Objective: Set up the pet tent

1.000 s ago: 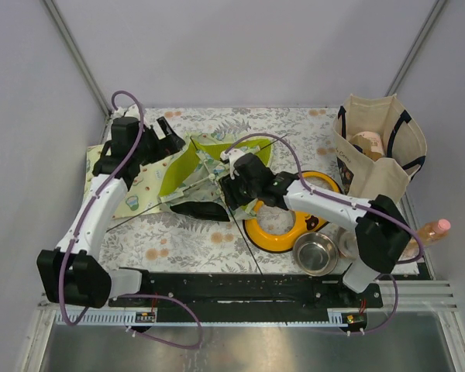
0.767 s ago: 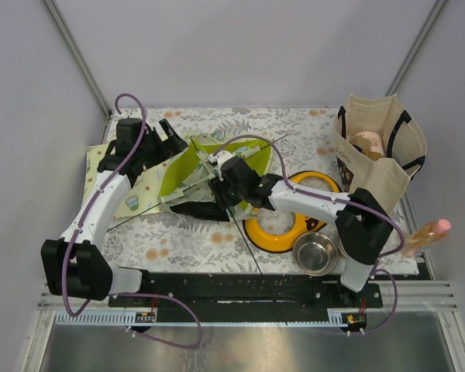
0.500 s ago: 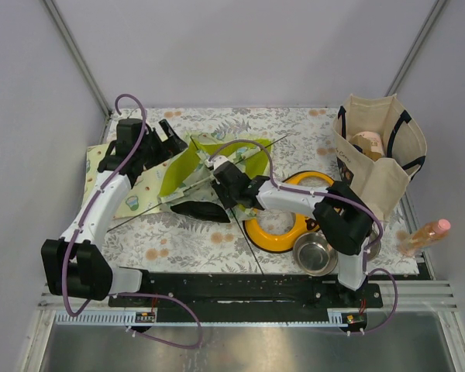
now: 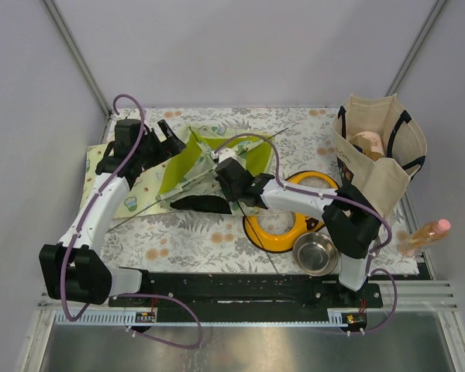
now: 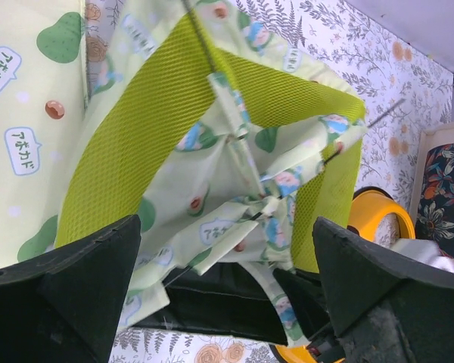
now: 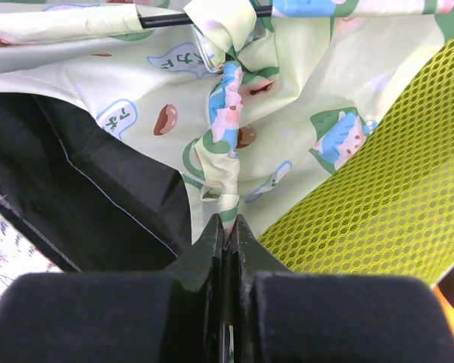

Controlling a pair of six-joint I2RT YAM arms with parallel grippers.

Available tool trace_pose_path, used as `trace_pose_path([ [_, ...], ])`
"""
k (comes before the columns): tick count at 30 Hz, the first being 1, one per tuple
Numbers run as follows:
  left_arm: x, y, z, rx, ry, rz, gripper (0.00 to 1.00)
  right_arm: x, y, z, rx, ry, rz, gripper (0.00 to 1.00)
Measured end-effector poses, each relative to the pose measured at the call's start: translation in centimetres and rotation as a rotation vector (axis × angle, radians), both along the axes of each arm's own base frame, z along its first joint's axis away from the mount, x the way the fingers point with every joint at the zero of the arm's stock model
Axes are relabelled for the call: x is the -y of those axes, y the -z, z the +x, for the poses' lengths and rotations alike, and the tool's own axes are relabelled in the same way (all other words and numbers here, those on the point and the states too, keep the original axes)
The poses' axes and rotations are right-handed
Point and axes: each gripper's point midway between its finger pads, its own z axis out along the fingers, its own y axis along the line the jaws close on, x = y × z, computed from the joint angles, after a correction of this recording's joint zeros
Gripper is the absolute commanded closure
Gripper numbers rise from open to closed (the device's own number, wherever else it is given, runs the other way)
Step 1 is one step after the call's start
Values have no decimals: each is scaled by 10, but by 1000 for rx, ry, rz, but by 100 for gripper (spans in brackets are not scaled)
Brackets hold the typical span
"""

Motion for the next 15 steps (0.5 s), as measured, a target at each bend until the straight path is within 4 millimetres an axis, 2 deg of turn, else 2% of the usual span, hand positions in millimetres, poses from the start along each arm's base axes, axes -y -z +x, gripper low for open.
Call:
trace_pose_path([
  [5, 0, -10, -7, 20, 6, -3, 1, 10, -37, 10, 53, 139, 60, 100],
  [10, -1, -28, -12, 65, 12, -1, 1, 4, -63, 25, 73, 248, 119, 100],
  [12, -1, -33, -14, 76, 15, 5, 1, -2, -65, 33, 64, 291, 146, 100],
  [15, -2, -37, -17, 83, 19, 12, 1, -7, -53, 41, 31, 332, 155, 100],
])
